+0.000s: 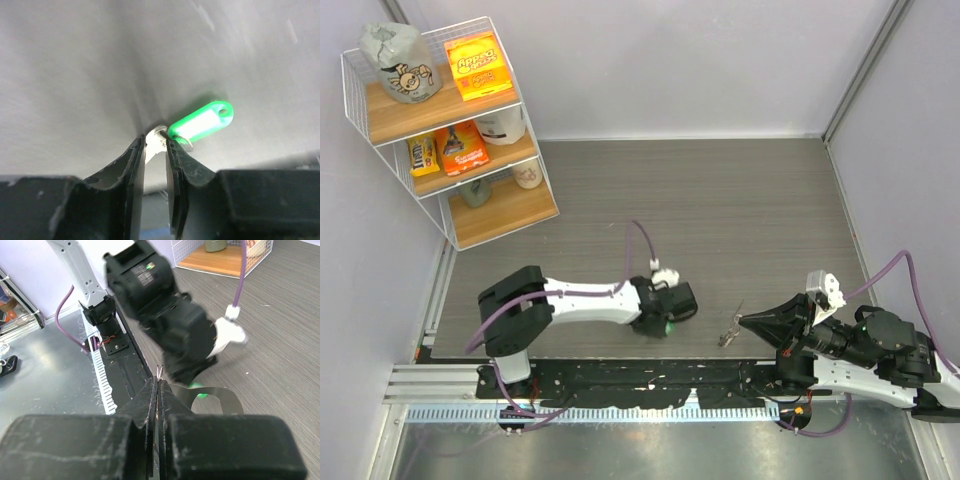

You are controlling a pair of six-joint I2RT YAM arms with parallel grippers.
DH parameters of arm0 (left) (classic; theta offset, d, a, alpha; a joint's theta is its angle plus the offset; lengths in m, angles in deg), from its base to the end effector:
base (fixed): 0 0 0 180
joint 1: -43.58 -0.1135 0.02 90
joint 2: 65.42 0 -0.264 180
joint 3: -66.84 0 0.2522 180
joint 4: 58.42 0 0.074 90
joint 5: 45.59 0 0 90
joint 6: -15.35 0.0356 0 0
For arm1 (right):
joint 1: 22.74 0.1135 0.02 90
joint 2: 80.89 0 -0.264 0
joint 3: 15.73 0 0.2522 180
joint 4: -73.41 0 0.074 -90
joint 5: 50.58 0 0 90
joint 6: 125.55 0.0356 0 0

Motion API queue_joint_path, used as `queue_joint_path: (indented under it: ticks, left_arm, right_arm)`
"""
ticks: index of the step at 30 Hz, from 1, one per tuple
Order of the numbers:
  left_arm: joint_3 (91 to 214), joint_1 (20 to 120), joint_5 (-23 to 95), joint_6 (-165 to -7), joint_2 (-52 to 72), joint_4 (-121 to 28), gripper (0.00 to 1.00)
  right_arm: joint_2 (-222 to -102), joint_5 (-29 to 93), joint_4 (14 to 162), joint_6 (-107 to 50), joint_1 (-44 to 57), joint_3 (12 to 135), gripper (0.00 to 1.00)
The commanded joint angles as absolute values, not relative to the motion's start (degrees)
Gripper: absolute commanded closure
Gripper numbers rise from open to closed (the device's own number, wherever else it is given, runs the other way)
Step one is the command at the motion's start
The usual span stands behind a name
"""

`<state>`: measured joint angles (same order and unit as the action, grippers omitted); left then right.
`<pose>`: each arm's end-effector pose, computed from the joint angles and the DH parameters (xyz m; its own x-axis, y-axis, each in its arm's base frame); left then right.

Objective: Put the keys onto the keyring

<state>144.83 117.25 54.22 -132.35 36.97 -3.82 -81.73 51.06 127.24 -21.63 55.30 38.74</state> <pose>0.0978 -0.3122 0.1601 -0.9391 0.2428 -0.2433 0.2671 0.9610 -0.0719 0.0100 0.0126 0.3201 -0.2211 0.0930 -0.9708 -0.8893 0.3894 0.2399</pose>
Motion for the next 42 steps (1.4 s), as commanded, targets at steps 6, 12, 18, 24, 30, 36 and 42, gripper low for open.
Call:
queue_joint_path:
  ticks: [6,12,18,24,30,36,42]
  left_arm:
    - [146.69,103.09,85.89,-115.97,34.08,-3.26,1.00]
    - [147.75,102.82,85.81,-114.38,32.67,-3.26,0.92]
    - [147.04,102.91,86.33,-113.07,29.07,-3.96,0.72]
    - [151.61,101.16,87.14,-109.20,28.10,-2.47,0.47]
    - [153.89,93.51,76.86,-105.86,28.71,-5.72,0.36]
    - [157.15,88.15,68.77,-105.85,32.75,-7.65,0.35]
    - [162.15,86.91,66.83,-106.56,39.51,-5.99,0.36]
  right_arm:
    - [-79.48,50.32,123.73,-22.27,55.65,40.75,0.95]
    - [-80.09,50.32,123.21,-22.27,55.65,40.66,0.95]
    - [-80.71,50.76,121.54,-22.27,55.65,40.39,0.95]
    - [-85.01,52.52,119.25,-22.18,55.65,40.39,0.95]
    - [-87.83,51.72,117.41,-22.19,55.65,40.48,0.95]
    - [-88.27,51.11,116.88,-22.10,55.65,40.48,0.95]
    - [-88.27,50.49,116.26,-22.27,55.65,39.78,0.95]
